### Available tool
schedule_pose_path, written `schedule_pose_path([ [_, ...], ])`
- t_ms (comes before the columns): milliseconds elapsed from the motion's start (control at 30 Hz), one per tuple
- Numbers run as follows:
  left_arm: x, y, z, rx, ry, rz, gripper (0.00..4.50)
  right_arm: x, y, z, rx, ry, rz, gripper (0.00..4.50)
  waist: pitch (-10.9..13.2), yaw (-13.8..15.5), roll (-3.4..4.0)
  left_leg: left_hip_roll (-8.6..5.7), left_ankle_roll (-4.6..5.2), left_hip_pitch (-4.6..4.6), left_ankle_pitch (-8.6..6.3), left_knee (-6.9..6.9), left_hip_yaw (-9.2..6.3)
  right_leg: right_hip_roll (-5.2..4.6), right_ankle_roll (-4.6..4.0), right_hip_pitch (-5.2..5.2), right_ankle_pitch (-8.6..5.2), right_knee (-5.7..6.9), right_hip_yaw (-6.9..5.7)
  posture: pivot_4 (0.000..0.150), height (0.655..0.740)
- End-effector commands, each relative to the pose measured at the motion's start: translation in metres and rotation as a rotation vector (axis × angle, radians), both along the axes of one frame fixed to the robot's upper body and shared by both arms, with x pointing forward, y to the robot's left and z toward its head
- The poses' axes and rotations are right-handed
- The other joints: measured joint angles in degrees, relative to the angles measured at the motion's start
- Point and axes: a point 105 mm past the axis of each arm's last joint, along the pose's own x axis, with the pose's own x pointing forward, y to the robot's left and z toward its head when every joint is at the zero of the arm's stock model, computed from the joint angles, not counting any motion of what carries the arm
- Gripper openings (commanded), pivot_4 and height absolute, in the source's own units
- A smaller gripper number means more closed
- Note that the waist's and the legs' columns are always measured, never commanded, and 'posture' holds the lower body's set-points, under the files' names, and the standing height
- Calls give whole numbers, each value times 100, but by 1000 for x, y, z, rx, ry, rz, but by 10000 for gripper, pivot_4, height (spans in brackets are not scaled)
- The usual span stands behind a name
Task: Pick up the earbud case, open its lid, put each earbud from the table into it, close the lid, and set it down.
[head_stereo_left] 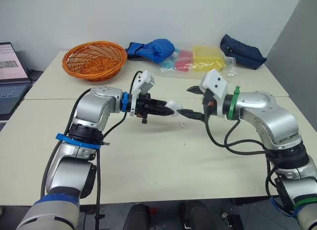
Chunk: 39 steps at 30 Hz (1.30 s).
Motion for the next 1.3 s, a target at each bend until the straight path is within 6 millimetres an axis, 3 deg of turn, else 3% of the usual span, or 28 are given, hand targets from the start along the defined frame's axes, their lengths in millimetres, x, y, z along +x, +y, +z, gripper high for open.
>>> schedule_pose_path([
  [33, -11, -10, 9, -18, -42, -80, 7626, 6, -13, 24, 19, -85, -71, 44730, 0, 12, 0, -1, 0, -1, 0, 0, 3, -2, 0, 0, 0, -2, 1, 1500, 7400],
  [233, -12, -9, 8, -23, -43, -74, 7626, 5, -17, 25, 30, -70, -85, 44730, 0, 7, 0, -1, 0, -1, 0, 0, 4, -2, 0, 0, 0, -4, 2, 1500, 7400],
  [367, -7, -1, 6, -28, -59, -28, 7626, -8, -13, 27, 86, -1, -22, 44730, 0, 7, 0, 0, 0, -1, 0, 0, 3, -2, 0, 0, 0, -2, 2, 1500, 7400],
  [533, 13, 36, 4, -71, -123, 197, 7626, -17, -26, 23, 227, 151, -69, 44730, -1, -10, 0, 1, 0, 0, 0, -2, 3, -2, 0, 0, 0, -2, 4, 1500, 7400],
  [700, 17, 66, 6, -140, -167, 389, 7626, -14, -28, -26, 242, 216, -201, 44730, -1, 0, -1, 2, 0, 2, 0, -8, -4, -2, -1, 2, 0, -3, -1, 1500, 7400],
  [767, 12, 75, 6, -161, -184, 440, 7626, -4, -19, -57, 277, 253, -285, 44730, -2, -12, -2, 0, 0, 2, 0, -7, 3, -6, -1, 1, 0, -1, 3, 1500, 7400],
  [967, 3, 81, 15, -245, -210, 535, 7626, 18, 2, -107, 297, 281, -408, 44730, -3, -11, -3, 1, -1, 6, 1, -2, 5, -6, 2, 4, 2, 1, 4, 1500, 7400],
  [1200, -4, 85, 36, -363, -305, 619, 7626, 40, -1, -129, 298, 240, -537, 44730, -4, -2, -5, -3, -1, 7, 1, -3, 10, -12, 4, 7, 3, -4, 7, 1500, 7400],
  [1300, -12, 85, 23, -341, -272, 629, 7626, 39, 4, -137, 297, 257, -528, 44730, -4, -11, -5, -1, -1, 10, 1, -9, 12, -11, 3, 8, 3, -6, 10, 1500, 7400],
])
